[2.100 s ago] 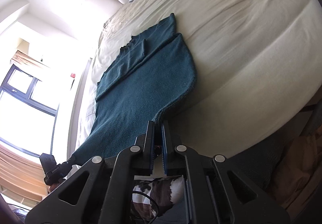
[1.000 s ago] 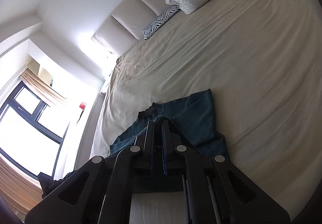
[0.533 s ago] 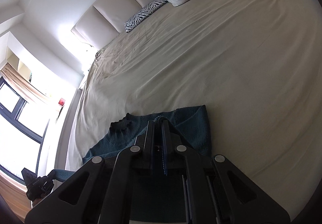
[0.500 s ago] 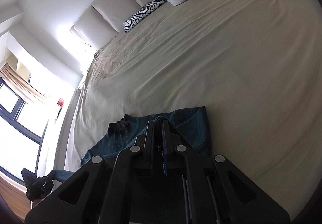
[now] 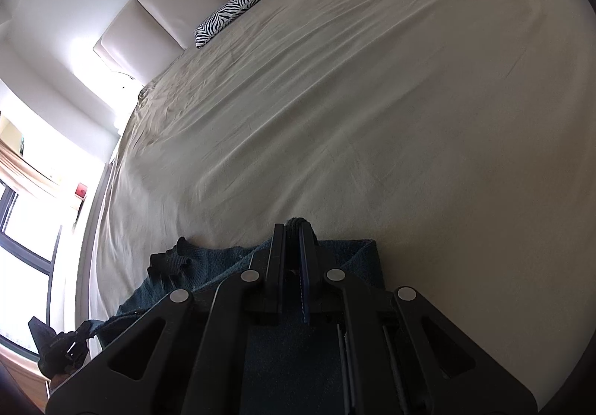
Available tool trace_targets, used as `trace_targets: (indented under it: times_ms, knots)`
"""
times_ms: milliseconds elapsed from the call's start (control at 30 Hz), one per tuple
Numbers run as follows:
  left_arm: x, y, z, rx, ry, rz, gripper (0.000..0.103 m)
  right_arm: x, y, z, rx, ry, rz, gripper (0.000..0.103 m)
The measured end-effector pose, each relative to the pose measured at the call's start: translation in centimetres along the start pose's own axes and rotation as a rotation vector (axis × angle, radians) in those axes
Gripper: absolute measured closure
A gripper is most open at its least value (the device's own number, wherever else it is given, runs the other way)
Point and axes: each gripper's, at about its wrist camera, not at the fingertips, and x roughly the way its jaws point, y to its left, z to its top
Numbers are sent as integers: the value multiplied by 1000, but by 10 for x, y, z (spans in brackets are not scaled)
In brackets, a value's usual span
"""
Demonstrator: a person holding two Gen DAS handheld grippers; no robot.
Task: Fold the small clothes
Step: 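Lift the hem with both grippers and fold it toward the collar, then open both grippers and release the folded hem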
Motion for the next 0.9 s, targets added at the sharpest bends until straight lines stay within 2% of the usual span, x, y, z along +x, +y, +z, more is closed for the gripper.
trace_targets:
  times_ms: [233,400,433,500,533,567,600,700,900]
  knots:
    - [28,2,13,8,5,47,97,48,-5,9,10,25,-46,97]
    - [49,5,14,29,44,95,94,71,-10,8,7,52,-70,96]
    - [50,5,14,25,49,89,91,75,-11,8,15,53,-74,96]
    - [47,6,15,14,45,62,70,76,-14,5,39,52,-72,95]
    - [43,5,15,13,33,64,62,75,-15,6,47,48,-68,93]
    - [38,4,16,17,14,76,49,74,-16,6,46,43,-71,86]
    - [32,3,16,22,-6,83,39,73,-15,6,42,34,-81,78]
    - [18,4,18,5,-39,65,37,63,-13,3,41,0,-83,63]
    - [-1,4,-2,43,-61,86,37,38,-12,-6,49,-24,-110,62]
